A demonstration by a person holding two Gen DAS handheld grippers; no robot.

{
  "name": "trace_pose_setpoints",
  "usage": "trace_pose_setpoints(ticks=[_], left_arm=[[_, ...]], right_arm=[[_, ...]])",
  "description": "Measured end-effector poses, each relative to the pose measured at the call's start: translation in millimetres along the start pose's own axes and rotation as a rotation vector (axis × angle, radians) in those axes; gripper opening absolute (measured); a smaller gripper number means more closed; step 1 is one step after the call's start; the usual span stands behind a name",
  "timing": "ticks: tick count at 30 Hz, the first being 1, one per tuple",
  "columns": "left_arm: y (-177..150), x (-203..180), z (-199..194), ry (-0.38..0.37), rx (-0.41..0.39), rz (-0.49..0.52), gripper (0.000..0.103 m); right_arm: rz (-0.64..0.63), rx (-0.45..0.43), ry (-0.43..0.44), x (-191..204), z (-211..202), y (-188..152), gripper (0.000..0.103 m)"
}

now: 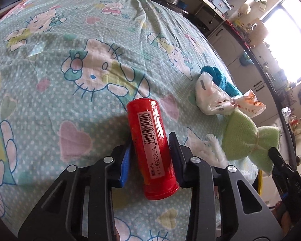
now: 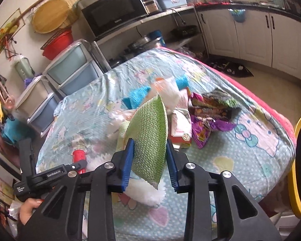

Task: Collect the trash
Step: 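Grasp the green mesh scrubber with the right tool while the left tool grasps the red can, then carry the green scrubber and red can with both tools over the yellow bin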

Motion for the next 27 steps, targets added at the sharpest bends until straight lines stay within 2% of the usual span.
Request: trace_pose_setpoints(ticks=[8, 18, 27], left_arm=[[-1, -15, -20, -0.031, -0.048, 0.066, 0.026], [8, -69, -41, -0.1, -0.127, 0.191, 0.026], [-10, -123, -32, -0.161, -0.11, 0.305, 0.026]], right_arm=[[-0.04, -0.05, 0.004, 13, -16, 6, 0.03], [-0.037, -0.11, -0.024, 2, -43, 11, 0.03], [-0.01, -0.159, -0.07, -17, -69, 10, 0.03]])
Point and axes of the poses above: each gripper's, at about its wrist camera, not at the fingertips, and z roughly the way its jaws point, x to its left, y to its top, the point moved 4 cm from there along z, roughly the way its jaws point, and after that the axes turned 4 degrees about -y, right-handed, at the moved point
